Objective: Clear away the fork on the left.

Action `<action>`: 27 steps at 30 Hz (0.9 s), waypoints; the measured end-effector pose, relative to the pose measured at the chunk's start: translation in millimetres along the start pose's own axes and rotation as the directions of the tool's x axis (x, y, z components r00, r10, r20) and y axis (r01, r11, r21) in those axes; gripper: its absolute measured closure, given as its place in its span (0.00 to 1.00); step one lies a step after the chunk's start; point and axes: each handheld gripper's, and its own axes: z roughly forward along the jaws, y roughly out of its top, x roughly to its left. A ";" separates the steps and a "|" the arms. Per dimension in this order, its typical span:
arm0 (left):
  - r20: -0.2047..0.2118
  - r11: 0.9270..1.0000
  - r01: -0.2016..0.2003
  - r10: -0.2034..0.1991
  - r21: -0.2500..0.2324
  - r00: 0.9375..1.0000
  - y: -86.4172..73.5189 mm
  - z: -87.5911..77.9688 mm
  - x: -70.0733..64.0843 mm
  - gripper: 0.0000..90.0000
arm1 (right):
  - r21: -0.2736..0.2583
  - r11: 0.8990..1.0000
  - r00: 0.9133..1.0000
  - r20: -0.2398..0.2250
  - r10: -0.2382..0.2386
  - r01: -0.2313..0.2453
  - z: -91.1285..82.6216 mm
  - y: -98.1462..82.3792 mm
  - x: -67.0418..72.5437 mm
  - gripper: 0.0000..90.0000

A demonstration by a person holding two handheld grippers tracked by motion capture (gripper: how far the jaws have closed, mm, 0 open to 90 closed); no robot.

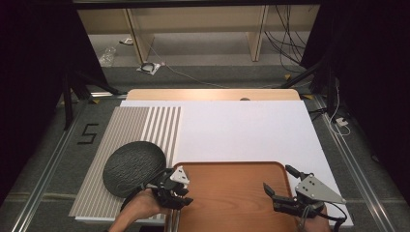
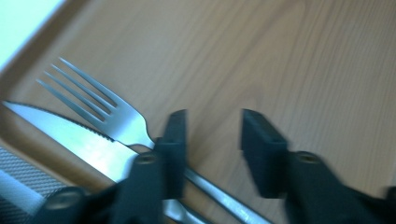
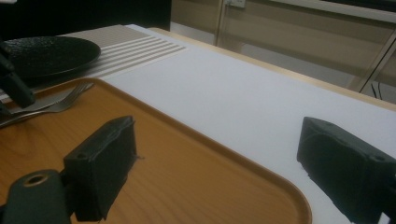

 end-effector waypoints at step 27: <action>-0.118 0.964 0.133 -0.164 -0.230 0.979 -9.0 -50.9 28.2 0.23 | 0.008 1.000 1.000 0.002 -0.005 0.005 -1.2 0.3 -0.3 0.14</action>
